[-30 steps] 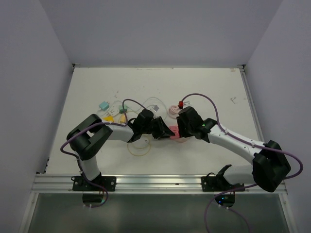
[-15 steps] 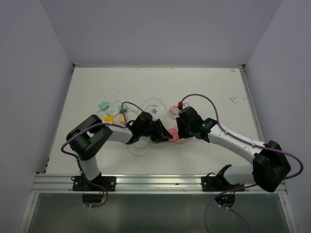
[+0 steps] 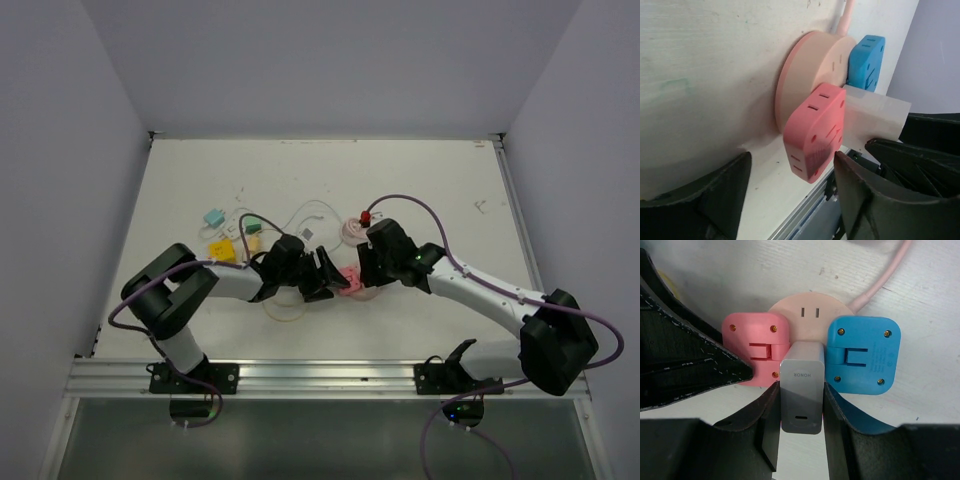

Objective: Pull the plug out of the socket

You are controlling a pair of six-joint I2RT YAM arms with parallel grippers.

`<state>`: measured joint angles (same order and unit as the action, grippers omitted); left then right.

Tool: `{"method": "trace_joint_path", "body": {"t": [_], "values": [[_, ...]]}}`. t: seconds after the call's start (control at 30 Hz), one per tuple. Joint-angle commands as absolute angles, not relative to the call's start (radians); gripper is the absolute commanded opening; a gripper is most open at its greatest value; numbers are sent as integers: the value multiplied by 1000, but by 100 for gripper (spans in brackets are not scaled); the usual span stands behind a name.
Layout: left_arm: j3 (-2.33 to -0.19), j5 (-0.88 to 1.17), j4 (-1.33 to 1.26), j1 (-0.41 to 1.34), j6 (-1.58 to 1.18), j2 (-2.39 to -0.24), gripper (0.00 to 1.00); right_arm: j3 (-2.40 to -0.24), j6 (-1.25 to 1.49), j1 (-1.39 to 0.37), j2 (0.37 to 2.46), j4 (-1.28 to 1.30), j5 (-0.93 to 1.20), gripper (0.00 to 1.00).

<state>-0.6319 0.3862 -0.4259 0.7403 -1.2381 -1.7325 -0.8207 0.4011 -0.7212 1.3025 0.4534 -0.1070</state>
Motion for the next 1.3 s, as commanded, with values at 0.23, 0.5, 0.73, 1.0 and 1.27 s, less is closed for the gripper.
{"method": "trace_joint_path", "body": {"t": [0.23, 0.5, 0.73, 1.0, 1.27], "values": [[-655, 181, -144, 738, -1063, -1548, 91, -888, 359, -732, 1292, 330, 32, 0], [-657, 294, -259, 738, -1130, -1667, 88, -856, 389, -732, 1292, 275, 32, 0], [-592, 319, -370, 736, -1255, -1677, 88, -815, 460, -732, 1310, 204, 35, 0], [-463, 249, -489, 736, -1365, -1620, 86, -746, 574, -732, 1255, 150, -20, 0], [-374, 203, -713, 735, -1405, -1640, 85, -726, 623, -732, 1267, 107, 31, 0]]}}
